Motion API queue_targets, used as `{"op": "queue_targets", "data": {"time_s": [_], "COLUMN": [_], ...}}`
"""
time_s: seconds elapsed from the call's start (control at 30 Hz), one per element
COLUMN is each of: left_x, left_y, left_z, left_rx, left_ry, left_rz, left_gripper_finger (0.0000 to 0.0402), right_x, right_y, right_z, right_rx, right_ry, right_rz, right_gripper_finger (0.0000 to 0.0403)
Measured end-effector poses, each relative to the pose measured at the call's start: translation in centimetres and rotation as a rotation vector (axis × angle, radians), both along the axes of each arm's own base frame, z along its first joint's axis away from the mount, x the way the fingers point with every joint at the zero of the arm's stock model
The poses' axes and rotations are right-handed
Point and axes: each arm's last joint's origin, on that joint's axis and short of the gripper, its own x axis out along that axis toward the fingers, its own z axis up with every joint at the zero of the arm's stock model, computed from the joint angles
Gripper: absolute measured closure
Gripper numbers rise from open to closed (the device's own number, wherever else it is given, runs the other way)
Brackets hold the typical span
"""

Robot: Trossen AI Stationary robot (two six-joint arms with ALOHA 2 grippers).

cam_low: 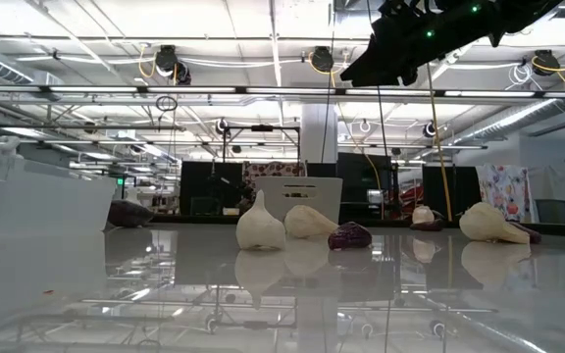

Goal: Sort produce into baskets
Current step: Put the lemon into the gray bin

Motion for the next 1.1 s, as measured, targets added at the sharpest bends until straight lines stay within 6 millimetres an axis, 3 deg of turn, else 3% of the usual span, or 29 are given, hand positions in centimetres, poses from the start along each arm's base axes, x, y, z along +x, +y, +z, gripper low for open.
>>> {"op": "queue_targets", "data": {"time_s": [0.33,0.63,0.77,0.93,1.0,1.1], "left_x": [-0.1,0.6,1.3,2.2,2.7,3.3], "left_y": [0.1,0.3,0.7,2.4,3.6,5.9], "left_z": [-1.0,-0.3,2.2,7.4,9.8,13.0], "left_rx": [-0.063,-0.116,-0.139,-0.037,0.052,0.353], "left_ry": [-0.049,-0.091,-0.167,-0.416,-0.586,-0.895], "left_rz": [-0.047,-0.115,-0.126,-0.142,-0.179,-0.293], "left_gripper_finger": [0.0112,0.0193,0.0203,0.0195,0.0195,0.0195], "right_x": [0.2,0.5,0.5,0.5,0.5,0.5], "right_y": [0.0,-0.1,-0.1,-0.1,-0.1,-0.1], "right_z": [-0.8,-1.4,-1.3,-1.3,-1.3,-1.3], "right_rx": [0.032,0.042,0.043,0.043,0.042,0.037], "right_ry": [0.045,0.078,0.074,0.074,0.075,0.077], "right_rz": [-0.005,-0.006,-0.006,-0.006,-0.006,-0.004], "right_gripper_finger": [0.0117,0.0117,0.0117,0.0117,0.0117,0.0117]}}
